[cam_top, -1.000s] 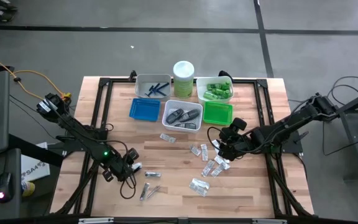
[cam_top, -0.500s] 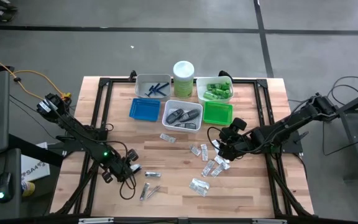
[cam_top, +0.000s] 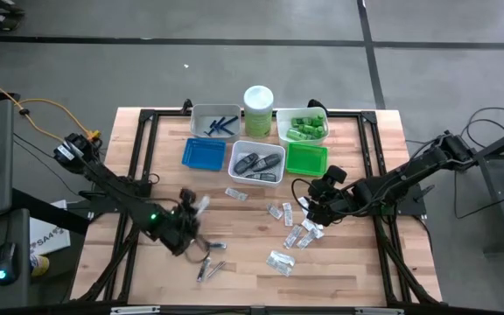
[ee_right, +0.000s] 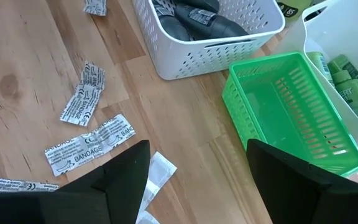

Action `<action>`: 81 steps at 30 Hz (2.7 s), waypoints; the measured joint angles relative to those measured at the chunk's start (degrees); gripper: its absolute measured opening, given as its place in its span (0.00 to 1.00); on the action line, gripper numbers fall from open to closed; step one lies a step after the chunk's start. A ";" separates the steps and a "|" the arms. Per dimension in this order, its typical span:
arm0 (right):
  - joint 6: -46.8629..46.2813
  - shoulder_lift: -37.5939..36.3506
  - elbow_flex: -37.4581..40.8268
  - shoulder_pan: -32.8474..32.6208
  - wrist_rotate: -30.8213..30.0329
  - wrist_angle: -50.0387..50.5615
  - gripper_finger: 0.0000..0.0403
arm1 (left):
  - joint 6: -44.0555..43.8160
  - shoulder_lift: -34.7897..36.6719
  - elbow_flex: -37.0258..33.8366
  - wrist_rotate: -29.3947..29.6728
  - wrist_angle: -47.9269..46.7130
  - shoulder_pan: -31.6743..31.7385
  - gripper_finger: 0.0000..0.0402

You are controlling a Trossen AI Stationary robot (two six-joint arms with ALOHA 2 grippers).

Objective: Pick & Place Travel size toiletries
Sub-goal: Put the white bandage into the blue bin

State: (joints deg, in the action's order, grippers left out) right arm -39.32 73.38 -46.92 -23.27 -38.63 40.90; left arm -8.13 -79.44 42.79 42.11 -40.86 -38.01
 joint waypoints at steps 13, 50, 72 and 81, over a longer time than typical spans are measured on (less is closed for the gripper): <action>3.61 0.00 -0.02 0.00 -2.86 -2.57 0.65 | -24.34 0.11 1.55 5.30 6.03 29.35 0.00; 2.24 -0.02 2.27 0.02 8.54 -1.83 0.65 | -29.23 2.21 7.95 -8.27 1.26 46.29 0.44; 20.62 0.50 12.16 5.60 28.23 -9.61 0.65 | -44.75 8.15 7.93 1.20 -4.26 25.78 0.44; 27.68 3.50 13.45 10.99 33.82 -12.58 0.58 | -45.60 8.15 7.93 1.12 -4.26 25.12 0.44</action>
State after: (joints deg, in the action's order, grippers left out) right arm -11.64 76.89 -33.46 -12.28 -4.81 28.32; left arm -53.73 -71.29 50.72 43.22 -45.12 -12.88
